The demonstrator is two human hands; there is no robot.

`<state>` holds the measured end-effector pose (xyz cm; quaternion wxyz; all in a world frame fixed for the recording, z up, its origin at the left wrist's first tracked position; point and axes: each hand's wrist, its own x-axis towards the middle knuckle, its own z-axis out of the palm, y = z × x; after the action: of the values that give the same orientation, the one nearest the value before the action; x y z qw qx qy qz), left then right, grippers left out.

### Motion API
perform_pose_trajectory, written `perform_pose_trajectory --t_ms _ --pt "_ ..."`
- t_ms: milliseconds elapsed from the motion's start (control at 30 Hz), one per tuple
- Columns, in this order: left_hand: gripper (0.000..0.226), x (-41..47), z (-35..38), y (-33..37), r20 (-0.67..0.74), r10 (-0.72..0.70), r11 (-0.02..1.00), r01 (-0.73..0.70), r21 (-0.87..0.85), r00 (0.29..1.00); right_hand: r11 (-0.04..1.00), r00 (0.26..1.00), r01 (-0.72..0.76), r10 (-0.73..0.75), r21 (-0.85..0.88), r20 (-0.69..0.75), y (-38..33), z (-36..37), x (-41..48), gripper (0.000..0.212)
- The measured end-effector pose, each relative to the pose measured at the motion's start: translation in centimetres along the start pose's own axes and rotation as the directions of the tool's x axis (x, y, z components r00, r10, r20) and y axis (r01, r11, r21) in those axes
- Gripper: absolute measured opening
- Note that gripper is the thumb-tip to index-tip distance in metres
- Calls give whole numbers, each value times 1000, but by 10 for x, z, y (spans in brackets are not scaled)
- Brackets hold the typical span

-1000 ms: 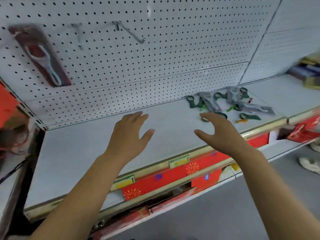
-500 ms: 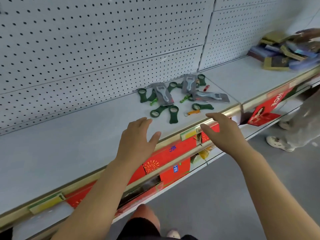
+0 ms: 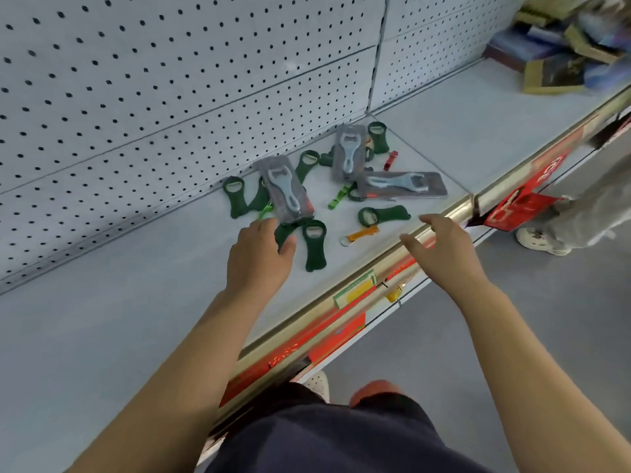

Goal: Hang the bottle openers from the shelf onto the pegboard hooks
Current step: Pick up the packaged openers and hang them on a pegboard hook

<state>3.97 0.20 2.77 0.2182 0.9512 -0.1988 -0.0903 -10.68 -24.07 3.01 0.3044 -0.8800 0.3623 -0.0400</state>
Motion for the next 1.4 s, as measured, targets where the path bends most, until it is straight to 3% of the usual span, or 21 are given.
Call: perform_pose_trajectory --t_ms 133,333,467,600,700,933,1100,1233,1400 --pt "40 35 14 10 -24 -63 997 62 -41 998 998 999 -33 35 -57 26 18 -13 49 63" --pt "47 79 36 27 -120 -232 968 217 -123 965 980 978 148 -124 -136 170 6 -9 137 63" --pt "54 97 51 43 -147 -417 905 395 -155 897 923 915 335 -272 -187 297 -1 -2 186 71" --pt "69 114 58 58 -150 -558 824 525 -212 816 833 840 479 -343 -278 420 -8 -1 225 79" --pt "73 120 62 64 -152 -625 772 576 -270 766 805 777 539 -362 -248 515 -10 1 245 75" --pt "60 124 55 80 -156 -700 679 580 -450 697 757 644 639 -429 -137 634 -16 13 266 67" --pt "48 115 41 94 -162 -767 558 520 -647 621 822 610 565 -474 71 635 -35 -4 262 54" --pt "43 89 25 98 -102 -792 408 398 -822 602 809 620 549 -563 210 547 -68 -27 249 56" --pt "24 47 1 90 -27 -812 183 210 -960 584 752 684 450 -637 482 355 -118 -45 210 55"
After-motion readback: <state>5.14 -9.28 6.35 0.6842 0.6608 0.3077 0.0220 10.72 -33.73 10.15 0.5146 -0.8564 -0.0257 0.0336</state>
